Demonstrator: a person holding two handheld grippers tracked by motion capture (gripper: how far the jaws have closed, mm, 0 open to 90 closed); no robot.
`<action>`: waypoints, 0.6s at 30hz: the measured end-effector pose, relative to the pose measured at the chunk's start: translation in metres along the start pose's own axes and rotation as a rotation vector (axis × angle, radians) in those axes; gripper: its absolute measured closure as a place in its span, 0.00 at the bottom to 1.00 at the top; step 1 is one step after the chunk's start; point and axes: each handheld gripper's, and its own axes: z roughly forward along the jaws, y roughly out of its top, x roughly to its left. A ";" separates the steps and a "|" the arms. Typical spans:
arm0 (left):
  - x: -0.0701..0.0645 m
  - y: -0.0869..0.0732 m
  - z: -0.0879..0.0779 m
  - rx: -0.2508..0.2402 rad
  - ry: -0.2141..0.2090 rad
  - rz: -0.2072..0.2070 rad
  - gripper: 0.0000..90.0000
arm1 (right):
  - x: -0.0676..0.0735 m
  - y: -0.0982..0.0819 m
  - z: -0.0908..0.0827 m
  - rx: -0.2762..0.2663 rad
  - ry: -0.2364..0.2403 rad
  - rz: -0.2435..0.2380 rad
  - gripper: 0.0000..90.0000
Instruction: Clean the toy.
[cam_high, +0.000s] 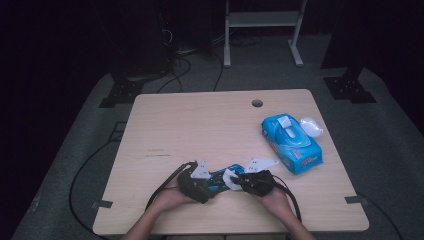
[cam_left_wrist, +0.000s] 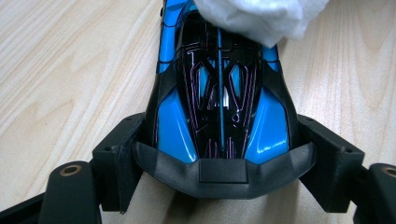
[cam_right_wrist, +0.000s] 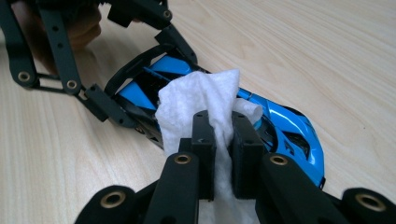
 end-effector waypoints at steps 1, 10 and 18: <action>0.000 0.000 0.000 0.001 0.001 0.002 0.26 | 0.000 0.001 0.000 0.008 -0.004 -0.011 0.90; 0.000 0.000 0.000 -0.004 0.002 0.004 0.26 | -0.020 -0.005 -0.011 0.021 -0.039 0.076 0.90; 0.000 0.000 0.001 -0.004 0.000 0.008 0.26 | -0.019 -0.005 -0.009 0.021 -0.040 0.078 0.90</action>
